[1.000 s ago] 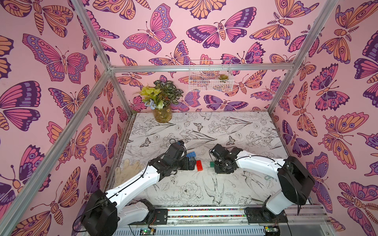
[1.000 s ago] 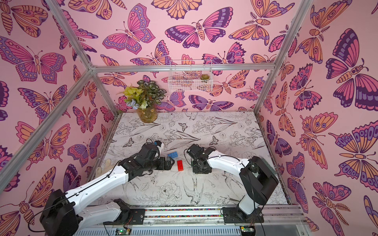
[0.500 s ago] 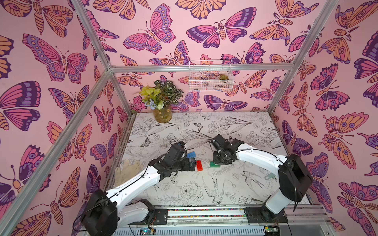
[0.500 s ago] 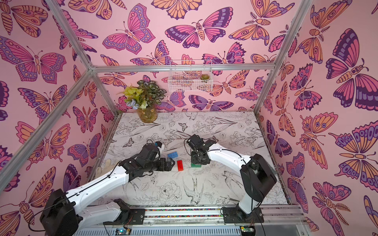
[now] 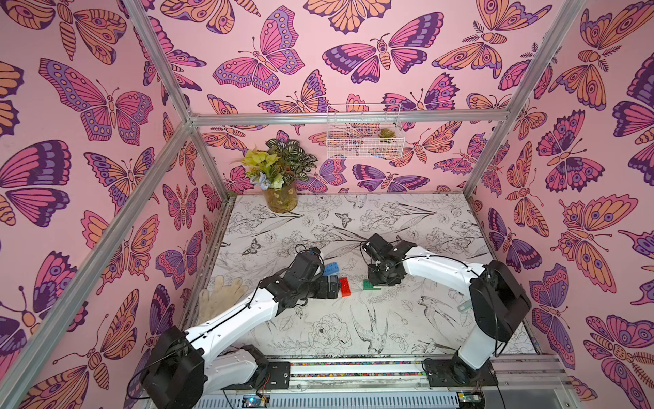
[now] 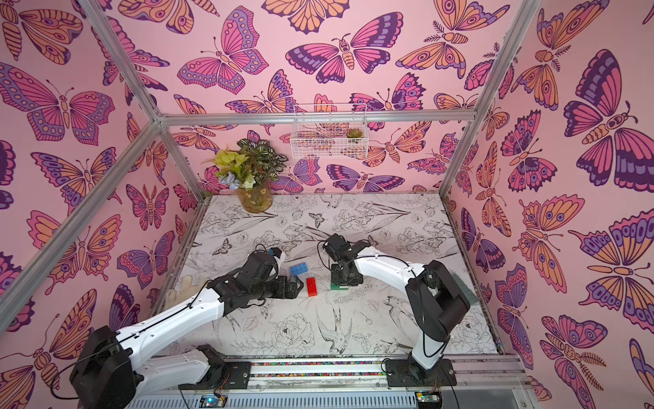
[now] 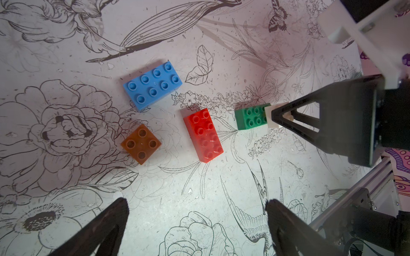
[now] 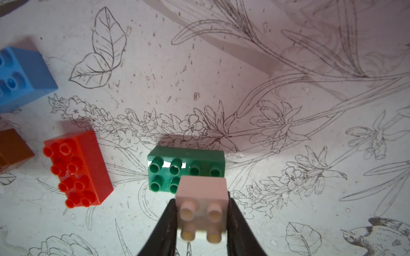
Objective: Assemble the number 5 with lego
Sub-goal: Assemble the lego brick with the lego brick.
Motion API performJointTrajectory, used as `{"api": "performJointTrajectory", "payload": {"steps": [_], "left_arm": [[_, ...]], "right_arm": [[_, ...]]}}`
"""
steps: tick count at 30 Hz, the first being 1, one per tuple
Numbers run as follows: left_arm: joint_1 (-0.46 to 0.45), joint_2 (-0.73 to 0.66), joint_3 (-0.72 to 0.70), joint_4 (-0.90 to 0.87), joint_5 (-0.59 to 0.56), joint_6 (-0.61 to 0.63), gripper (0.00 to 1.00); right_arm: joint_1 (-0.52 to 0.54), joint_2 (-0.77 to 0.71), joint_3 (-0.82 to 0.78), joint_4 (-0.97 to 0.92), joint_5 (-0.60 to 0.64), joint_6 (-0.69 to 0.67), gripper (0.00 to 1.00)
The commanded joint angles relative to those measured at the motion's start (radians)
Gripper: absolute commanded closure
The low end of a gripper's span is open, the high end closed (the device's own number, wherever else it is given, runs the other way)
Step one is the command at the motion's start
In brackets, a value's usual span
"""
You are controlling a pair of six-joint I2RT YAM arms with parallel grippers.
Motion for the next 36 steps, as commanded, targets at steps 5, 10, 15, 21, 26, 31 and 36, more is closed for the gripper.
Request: {"api": "performJointTrajectory", "payload": {"steps": [5,10,15,21,26,31,36], "left_arm": [[-0.006,0.003,-0.024,0.009,0.002,-0.011,0.0],[-0.006,0.002,-0.027,0.009,-0.002,-0.014,0.0],[-0.006,0.003,-0.029,0.01,0.0,-0.015,0.0],[-0.005,0.006,-0.03,0.012,0.0,-0.019,0.0],[-0.005,0.007,-0.033,0.011,-0.003,-0.02,0.0],[-0.006,0.001,-0.038,0.011,-0.009,-0.021,0.0],[-0.006,-0.003,-0.049,0.012,-0.015,-0.027,0.0]], "right_arm": [[-0.01,0.034,0.026,-0.001,0.002,-0.021,0.85],[-0.013,0.048,0.026,0.007,0.001,-0.022,0.85],[-0.019,0.056,0.029,0.01,-0.001,-0.025,0.85],[-0.02,0.067,0.029,0.008,0.001,-0.02,0.85],[-0.02,0.091,0.027,0.01,-0.006,-0.005,0.85],[-0.02,0.1,0.006,0.011,-0.003,0.023,0.85],[-0.02,0.121,-0.02,0.03,-0.016,0.054,0.85]]}}
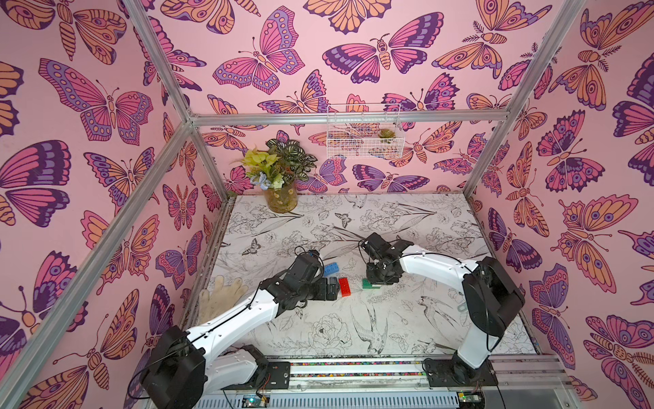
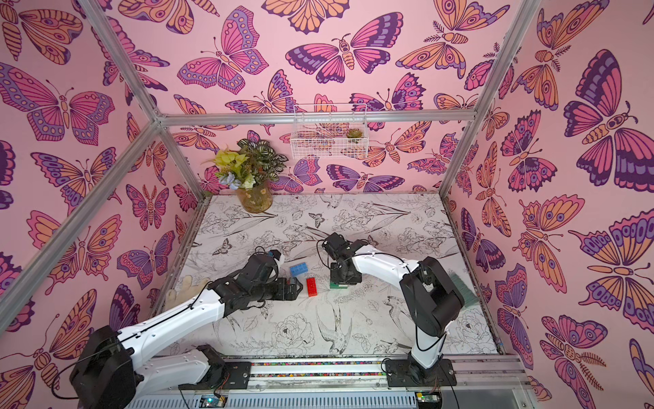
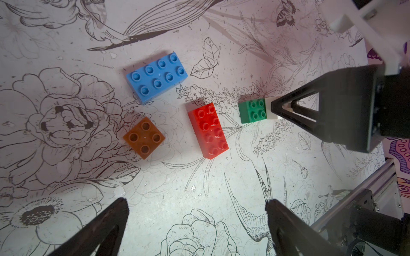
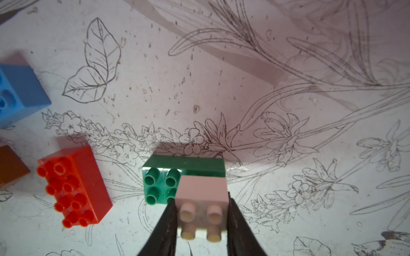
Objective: Assemble the number 5 with lego
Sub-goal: Assemble the lego brick with the lego brick.
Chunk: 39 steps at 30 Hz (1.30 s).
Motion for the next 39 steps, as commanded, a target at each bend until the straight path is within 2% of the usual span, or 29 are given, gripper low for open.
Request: {"api": "performJointTrajectory", "payload": {"steps": [1,12,17,23,32,39], "left_arm": [[-0.006,-0.003,-0.023,0.005,-0.015,-0.006,0.0],[-0.006,-0.039,-0.039,0.004,-0.028,-0.008,0.0],[-0.006,-0.038,-0.034,0.001,-0.033,-0.004,0.0],[-0.006,-0.033,-0.02,-0.008,-0.042,0.004,0.0],[-0.006,-0.056,-0.015,-0.033,-0.067,0.006,0.0],[-0.005,-0.066,-0.013,-0.049,-0.073,0.01,0.0]], "right_arm": [[-0.011,0.08,-0.034,0.007,-0.015,0.035,0.85],[-0.028,0.097,-0.044,0.036,-0.053,0.046,0.85],[-0.027,0.05,-0.009,-0.008,-0.05,0.037,0.66],[-0.027,0.002,0.034,-0.052,-0.047,0.028,0.51],[-0.027,-0.057,0.047,-0.076,-0.04,0.016,0.38],[-0.028,-0.017,0.076,-0.04,-0.084,-0.048,0.28]]}}
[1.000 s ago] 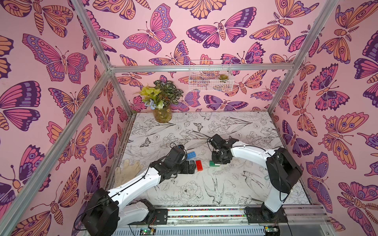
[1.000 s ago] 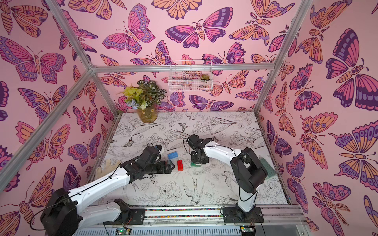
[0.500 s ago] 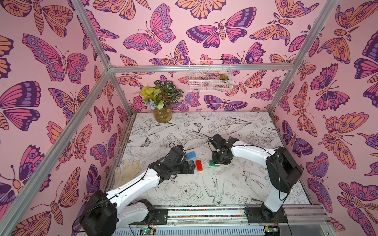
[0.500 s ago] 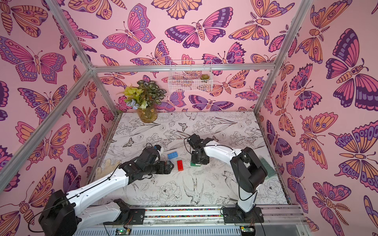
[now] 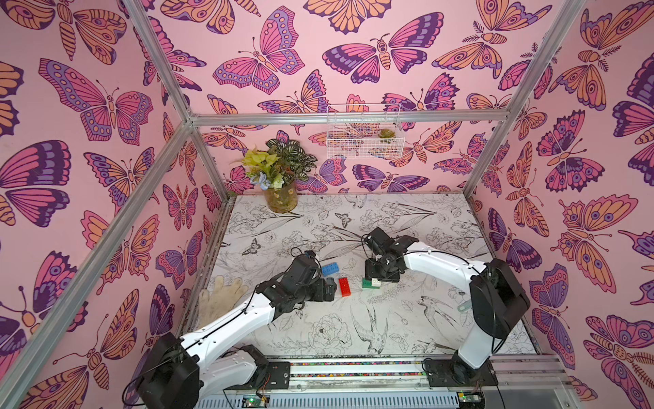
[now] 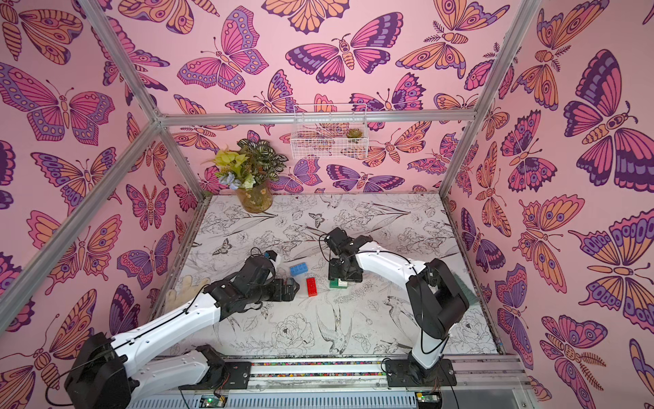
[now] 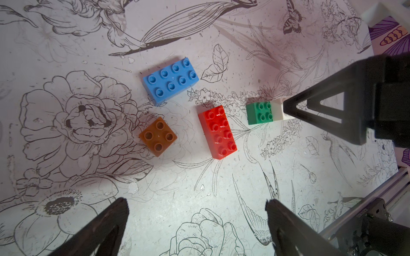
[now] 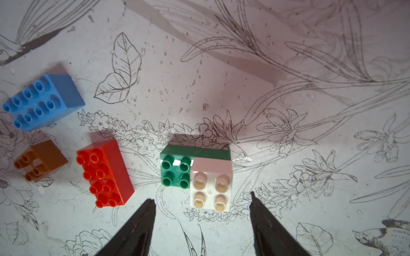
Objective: Assemble the number 5 with lego
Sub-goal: Assemble the lego brick with the lego brick, then adjust the lego brick at the center of the board.
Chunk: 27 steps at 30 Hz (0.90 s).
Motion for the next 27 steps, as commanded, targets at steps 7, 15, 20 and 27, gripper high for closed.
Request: {"api": "performJointTrajectory", "payload": {"steps": [7,15,20,27], "left_arm": [[-0.002,-0.03,0.007,-0.043,-0.024,0.01,0.0],[-0.003,-0.039,-0.005,-0.046,-0.028,0.004,0.0],[0.0,-0.041,-0.003,-0.051,-0.03,0.006,0.0],[-0.002,-0.032,-0.003,-0.05,-0.033,0.002,0.0]], "right_arm": [[-0.028,0.087,0.11,0.008,-0.039,-0.122,0.24],[-0.05,0.153,0.134,0.01,-0.07,-0.165,0.22],[-0.048,0.15,0.112,0.026,-0.117,-0.157,0.22],[-0.028,0.107,0.044,0.054,-0.17,-0.121,0.22]]}}
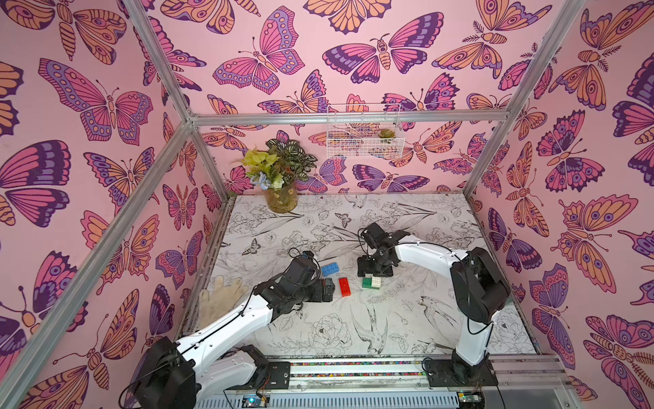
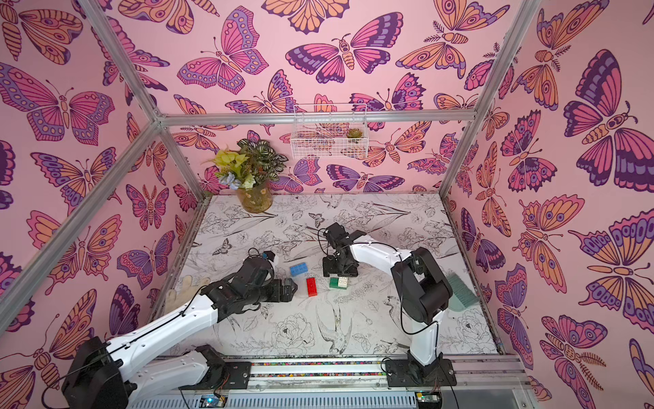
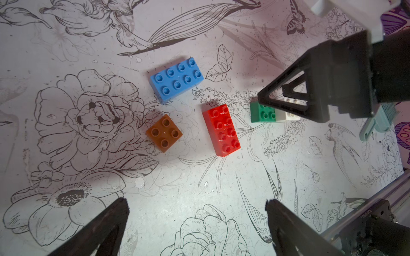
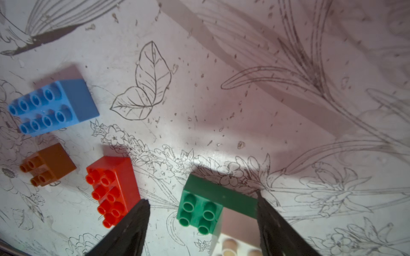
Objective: Assemble the number 5 with lego
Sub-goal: Adjust the lego brick at the center of the board.
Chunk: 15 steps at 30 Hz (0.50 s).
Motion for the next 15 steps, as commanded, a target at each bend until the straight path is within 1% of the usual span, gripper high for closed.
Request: {"api": "performJointTrajectory", "payload": {"steps": [1,6,11,15], "left_arm": [[-0.001,-0.004,-0.003,-0.021,-0.013,0.003,0.0],[-0.001,-0.007,-0.003,-0.021,-0.01,0.003,0.0],[-0.001,-0.019,0.001,-0.035,-0.017,0.006,0.0],[0.021,0.01,0.03,-0.049,0.001,0.036,0.0]], "right_arm": [[0.018,-0.039,-0.039,0.006,-0.039,0.023,0.22],[0.044,-0.06,-0.06,-0.01,-0.013,0.028,0.22],[0.05,-0.067,-0.023,-0.08,0.078,0.002,0.22],[0.057,-0.084,0.038,-0.166,0.171,-0.029,0.22]]}}
